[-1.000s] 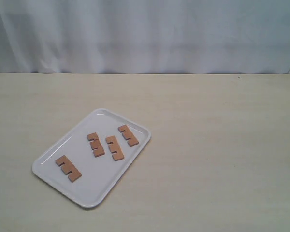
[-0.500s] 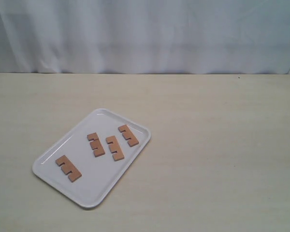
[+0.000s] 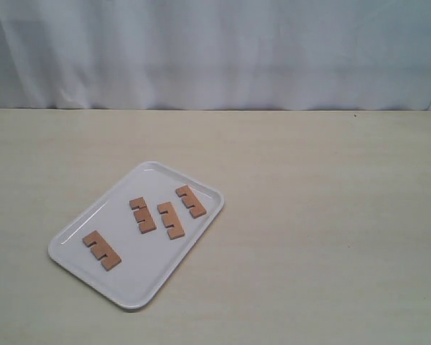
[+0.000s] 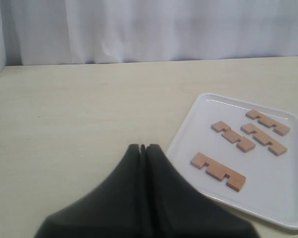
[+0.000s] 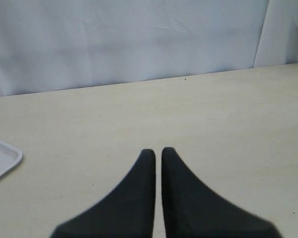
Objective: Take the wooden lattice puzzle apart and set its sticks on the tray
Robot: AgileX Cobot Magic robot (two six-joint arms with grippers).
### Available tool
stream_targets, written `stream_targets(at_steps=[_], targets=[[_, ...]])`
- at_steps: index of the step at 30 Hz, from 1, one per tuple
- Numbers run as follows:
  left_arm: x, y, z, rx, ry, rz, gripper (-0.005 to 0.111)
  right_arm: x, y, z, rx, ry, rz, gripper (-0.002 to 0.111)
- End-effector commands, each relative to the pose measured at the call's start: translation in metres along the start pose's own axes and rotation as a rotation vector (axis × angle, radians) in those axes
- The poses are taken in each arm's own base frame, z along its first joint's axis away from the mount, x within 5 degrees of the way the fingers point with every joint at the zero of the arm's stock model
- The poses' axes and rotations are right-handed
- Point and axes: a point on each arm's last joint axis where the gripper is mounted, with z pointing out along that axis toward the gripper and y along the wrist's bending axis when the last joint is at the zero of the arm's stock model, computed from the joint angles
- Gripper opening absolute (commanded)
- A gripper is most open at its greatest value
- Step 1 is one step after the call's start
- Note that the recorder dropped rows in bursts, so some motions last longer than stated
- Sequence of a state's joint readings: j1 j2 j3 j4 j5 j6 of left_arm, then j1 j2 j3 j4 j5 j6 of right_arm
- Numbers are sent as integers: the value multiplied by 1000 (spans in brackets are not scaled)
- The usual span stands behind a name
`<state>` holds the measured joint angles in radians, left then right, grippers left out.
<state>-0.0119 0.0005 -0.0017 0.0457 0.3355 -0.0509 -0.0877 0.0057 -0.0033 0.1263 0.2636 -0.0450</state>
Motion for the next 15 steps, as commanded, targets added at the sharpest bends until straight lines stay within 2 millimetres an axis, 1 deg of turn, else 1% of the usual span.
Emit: stream_targets(at_steps=[1, 8, 10, 15], targets=[[-1, 0, 0, 8, -10, 0, 0, 1, 0, 0, 4, -3, -19, 4], [-1, 0, 0, 8, -10, 0, 0, 1, 0, 0, -1, -2, -7, 4], [-1, 0, 0, 8, -10, 0, 0, 1, -1, 0, 6, 1, -47, 4], [-1, 0, 0, 8, -10, 0, 0, 1, -2, 0, 21, 5, -65, 4]])
